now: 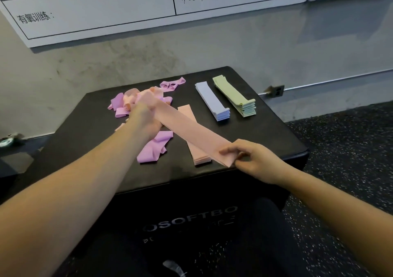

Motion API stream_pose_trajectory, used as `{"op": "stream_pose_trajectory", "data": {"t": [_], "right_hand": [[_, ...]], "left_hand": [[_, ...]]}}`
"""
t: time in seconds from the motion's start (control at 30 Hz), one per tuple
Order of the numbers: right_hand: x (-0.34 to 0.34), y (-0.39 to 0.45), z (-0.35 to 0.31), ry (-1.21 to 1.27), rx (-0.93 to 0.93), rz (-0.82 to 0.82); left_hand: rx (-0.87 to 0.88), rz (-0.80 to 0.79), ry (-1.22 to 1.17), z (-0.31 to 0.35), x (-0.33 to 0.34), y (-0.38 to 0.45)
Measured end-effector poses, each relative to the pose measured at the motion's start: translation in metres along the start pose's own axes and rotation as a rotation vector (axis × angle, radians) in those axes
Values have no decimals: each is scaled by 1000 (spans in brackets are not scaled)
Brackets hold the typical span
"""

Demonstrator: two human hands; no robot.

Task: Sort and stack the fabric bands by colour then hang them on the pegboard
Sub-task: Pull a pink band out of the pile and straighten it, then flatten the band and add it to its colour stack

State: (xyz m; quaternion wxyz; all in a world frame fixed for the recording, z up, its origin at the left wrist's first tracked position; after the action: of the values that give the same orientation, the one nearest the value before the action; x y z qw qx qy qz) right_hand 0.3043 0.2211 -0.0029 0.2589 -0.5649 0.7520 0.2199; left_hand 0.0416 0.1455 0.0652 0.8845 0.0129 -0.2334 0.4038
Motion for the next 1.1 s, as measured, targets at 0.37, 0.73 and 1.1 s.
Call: {"op": "stream_pose_trajectory", "data": {"t": [0.37,0.73,1.1], "right_hand": [[-12,21,24,-191,-229,112],[-19,55,30,-367,-372,206],[21,115,46,-502,-330,-199]], "left_hand": [[-219,-108,301,-19,-17,59],[-133,-62,662,-43,9,124],[-4,-14,785,-66,3,168]]}}
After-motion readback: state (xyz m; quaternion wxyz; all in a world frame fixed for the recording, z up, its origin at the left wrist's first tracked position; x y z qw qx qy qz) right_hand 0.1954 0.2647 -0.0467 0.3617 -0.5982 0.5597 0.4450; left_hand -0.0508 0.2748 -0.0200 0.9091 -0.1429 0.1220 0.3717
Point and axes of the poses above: each hand's wrist, its own y-axis towards the middle knuckle, its own x-axis out of the palm, z = x × y, the point moved 5 cm from there along y, towards the middle knuckle, and after that the axes turned 14 degrees about -z, right-handed, at the moved point
